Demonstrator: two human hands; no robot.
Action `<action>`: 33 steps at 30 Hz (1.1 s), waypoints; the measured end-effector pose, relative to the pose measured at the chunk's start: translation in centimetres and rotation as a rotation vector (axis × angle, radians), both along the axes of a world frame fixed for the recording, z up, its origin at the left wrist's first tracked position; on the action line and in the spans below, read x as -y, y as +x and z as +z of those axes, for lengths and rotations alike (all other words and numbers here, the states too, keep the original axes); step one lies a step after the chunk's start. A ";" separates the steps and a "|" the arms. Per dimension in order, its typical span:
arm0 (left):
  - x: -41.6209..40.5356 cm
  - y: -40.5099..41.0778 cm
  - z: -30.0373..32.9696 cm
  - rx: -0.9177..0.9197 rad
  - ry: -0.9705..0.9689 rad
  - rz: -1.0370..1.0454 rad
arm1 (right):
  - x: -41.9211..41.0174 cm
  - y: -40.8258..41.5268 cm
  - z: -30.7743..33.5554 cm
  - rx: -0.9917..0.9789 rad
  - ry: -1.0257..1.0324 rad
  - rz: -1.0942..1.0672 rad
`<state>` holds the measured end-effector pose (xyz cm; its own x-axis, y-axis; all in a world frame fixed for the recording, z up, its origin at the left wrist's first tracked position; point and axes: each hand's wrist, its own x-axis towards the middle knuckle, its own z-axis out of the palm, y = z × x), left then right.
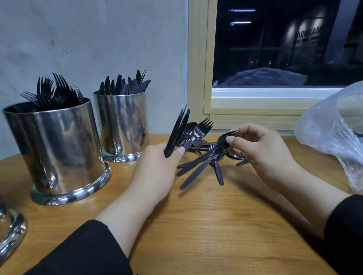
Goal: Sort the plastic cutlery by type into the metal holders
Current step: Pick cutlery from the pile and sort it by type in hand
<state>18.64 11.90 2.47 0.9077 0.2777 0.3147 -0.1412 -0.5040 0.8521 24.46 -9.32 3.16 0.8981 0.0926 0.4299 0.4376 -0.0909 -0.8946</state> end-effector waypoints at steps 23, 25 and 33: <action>1.1 -0.2 -0.4 -0.127 -0.253 -0.281 | -1.5 0.7 -0.4 0.059 0.022 -0.169; 1.0 -0.1 -0.5 -0.154 -0.292 -0.270 | -1.4 0.9 -0.9 0.031 0.026 -0.223; 0.3 0.5 -0.8 -0.098 -0.203 -0.139 | -0.8 1.1 -1.6 0.093 -0.424 -0.338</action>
